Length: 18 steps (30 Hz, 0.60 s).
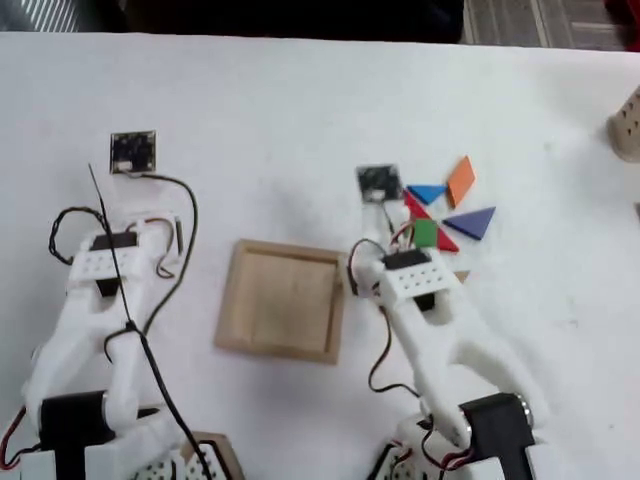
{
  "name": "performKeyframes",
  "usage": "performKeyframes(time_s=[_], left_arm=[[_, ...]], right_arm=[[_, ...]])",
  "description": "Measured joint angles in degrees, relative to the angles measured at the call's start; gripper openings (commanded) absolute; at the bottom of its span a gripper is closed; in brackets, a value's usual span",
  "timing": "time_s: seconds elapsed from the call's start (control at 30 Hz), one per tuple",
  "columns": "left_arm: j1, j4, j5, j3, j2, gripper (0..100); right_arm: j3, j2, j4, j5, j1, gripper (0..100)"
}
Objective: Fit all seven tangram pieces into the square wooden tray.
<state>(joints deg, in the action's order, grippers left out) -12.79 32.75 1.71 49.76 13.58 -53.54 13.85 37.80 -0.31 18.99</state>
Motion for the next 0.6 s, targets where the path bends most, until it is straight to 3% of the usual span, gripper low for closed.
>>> performKeyframes(time_s=[0.43, 0.6], left_arm=[[0.0, 0.0, 0.0, 0.0, 0.0, 2], [0.0, 0.0, 0.0, 0.0, 0.0, 2]], right_arm=[[-1.76, 2.11, 4.13, 16.26, -8.97, 1.8], [-1.76, 2.55, 6.59, 18.9, -9.76, 1.8]])
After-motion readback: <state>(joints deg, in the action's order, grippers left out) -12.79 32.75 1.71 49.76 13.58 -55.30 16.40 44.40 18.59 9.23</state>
